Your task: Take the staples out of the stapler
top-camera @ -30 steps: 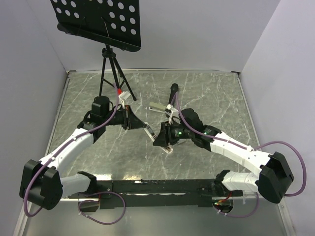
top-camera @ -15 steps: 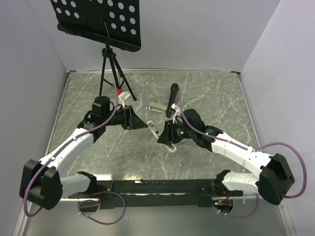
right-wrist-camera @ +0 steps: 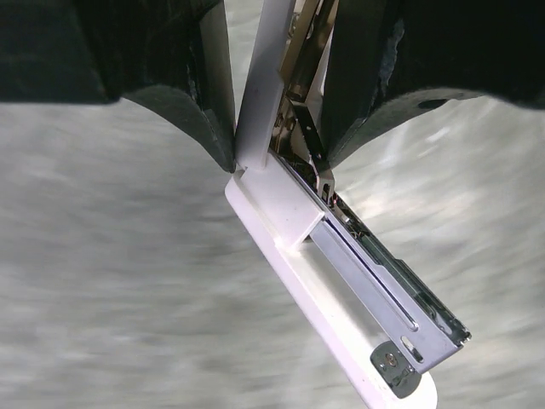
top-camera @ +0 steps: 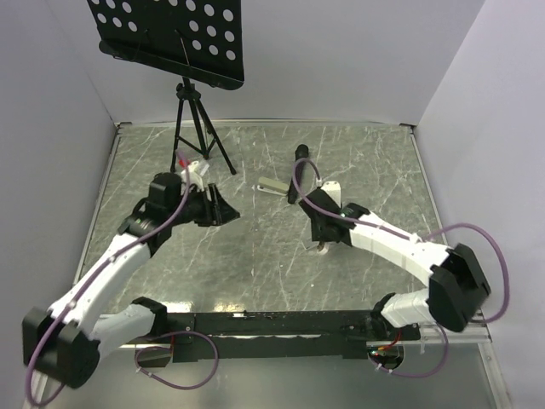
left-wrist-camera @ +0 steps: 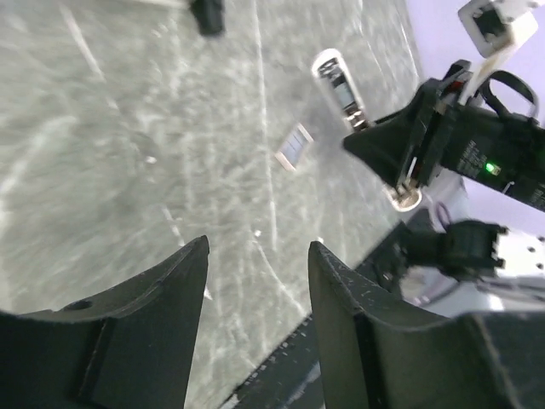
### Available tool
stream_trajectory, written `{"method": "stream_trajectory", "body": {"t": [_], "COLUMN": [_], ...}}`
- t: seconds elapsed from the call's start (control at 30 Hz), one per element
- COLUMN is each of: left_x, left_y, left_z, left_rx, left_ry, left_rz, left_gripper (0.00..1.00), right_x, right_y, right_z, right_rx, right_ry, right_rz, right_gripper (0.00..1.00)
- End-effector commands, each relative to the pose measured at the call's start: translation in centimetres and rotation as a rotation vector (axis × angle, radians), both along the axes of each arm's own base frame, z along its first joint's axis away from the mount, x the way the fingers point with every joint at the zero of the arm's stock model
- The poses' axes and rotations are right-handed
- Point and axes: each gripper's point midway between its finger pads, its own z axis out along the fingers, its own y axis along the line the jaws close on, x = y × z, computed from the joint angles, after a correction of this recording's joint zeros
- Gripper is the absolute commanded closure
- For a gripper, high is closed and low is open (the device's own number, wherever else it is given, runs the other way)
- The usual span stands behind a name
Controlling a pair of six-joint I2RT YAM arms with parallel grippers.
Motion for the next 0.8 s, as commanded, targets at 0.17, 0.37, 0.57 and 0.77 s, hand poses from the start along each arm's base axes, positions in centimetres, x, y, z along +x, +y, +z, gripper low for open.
{"method": "stream_trajectory", "body": {"t": [0.17,0.37,0.57,0.77], "left_x": [-1.4,-1.8,-1.8,-1.9], "left_y": [5.5,6.4,6.4,6.6], "left_z": [4.0,5.4,5.4,5.5], "left_rx": [0.047,0.037,0.047,0.045], "left_ry": [-0.25,-0.311,-0.305,-0.313], "left_rz": [0.263,0.306,0.303,0.311], "left_gripper": [0.41,0.39,0.39,0.39], "right_x": [1.5,1.1,0.4,0.3], "right_y": [-10.3,-10.9,-9.7,-8.9], "right_z": [3.0,3.0,0.6,-0.7], "right_rx": [-0.763,-1.055,-1.147,-1.186], "right_ry": [-0.001,0.111,0.195,0.244], "right_rz": [-0.339,-0.32,-0.213,-0.145], "right_gripper": [0.84,0.83,0.81,0.8]}}
